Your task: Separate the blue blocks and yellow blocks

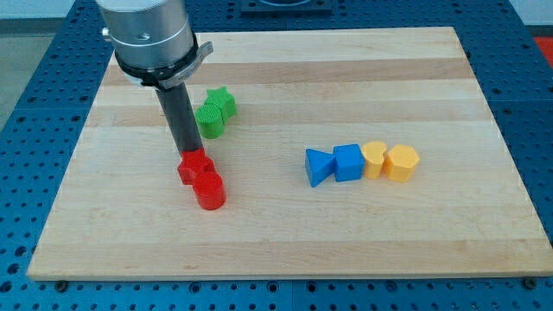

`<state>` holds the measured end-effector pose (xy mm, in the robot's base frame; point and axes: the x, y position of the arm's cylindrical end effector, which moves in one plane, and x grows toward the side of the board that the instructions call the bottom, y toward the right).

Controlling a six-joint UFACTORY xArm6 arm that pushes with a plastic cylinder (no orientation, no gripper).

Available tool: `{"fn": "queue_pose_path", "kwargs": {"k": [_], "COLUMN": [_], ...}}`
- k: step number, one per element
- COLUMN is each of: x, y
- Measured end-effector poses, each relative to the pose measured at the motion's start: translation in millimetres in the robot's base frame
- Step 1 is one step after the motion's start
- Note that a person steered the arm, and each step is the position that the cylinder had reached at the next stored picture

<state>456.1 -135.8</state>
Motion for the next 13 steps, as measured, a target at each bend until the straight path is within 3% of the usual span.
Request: {"fn": "queue_pose_path", "kwargs": {"k": [1,3,4,6,8,12,13], "x": [-44,-43,-27,-38,-5,44,35], "y": [20,21,82,164,210,218,272]}}
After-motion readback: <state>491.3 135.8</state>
